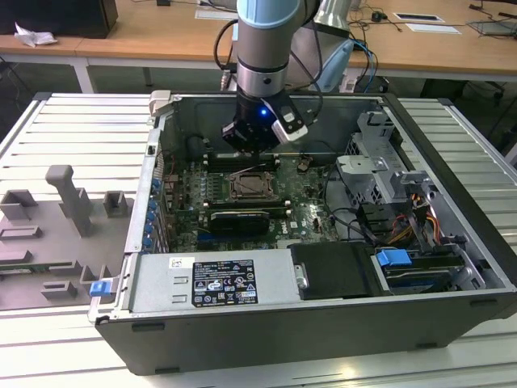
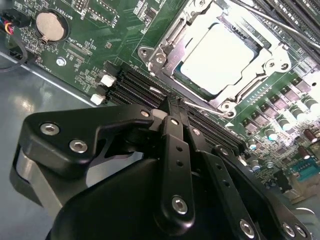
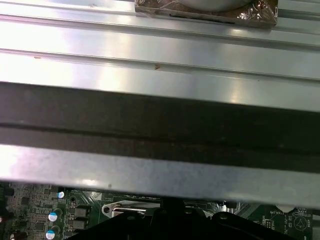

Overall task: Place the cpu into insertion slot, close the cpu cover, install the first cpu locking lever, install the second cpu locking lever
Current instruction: 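Install the first cpu locking lever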

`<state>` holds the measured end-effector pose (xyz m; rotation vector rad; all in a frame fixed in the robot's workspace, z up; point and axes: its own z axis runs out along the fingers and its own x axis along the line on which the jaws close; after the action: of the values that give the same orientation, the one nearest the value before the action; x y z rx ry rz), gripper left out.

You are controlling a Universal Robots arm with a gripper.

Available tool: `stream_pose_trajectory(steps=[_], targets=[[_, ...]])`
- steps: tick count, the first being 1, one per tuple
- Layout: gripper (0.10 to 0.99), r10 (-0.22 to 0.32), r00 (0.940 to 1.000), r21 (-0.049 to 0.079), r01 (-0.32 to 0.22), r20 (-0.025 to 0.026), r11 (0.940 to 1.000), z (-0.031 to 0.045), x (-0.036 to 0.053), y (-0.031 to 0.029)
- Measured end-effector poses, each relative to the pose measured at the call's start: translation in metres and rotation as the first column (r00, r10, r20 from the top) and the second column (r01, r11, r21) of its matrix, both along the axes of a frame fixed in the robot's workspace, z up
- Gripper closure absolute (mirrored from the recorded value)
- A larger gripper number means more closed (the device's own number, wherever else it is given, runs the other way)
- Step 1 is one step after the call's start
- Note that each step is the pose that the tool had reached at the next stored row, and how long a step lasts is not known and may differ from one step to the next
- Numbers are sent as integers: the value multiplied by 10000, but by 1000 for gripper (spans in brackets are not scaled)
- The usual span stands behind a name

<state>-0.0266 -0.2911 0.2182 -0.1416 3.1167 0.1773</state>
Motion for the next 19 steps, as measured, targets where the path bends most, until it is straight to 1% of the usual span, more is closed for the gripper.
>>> stream_pose_trajectory(steps=[8,11,16,19], targets=[[980,1,10000,-1,-1,-1,10000,-60,62,3],[980,-1,10000,-1,1,0,10000,-83,66,3],[980,1,10000,-45,-1,-1,10000,-122,67,3],[980,0,10000,-100,0,-1,9999,-135,67,3]])
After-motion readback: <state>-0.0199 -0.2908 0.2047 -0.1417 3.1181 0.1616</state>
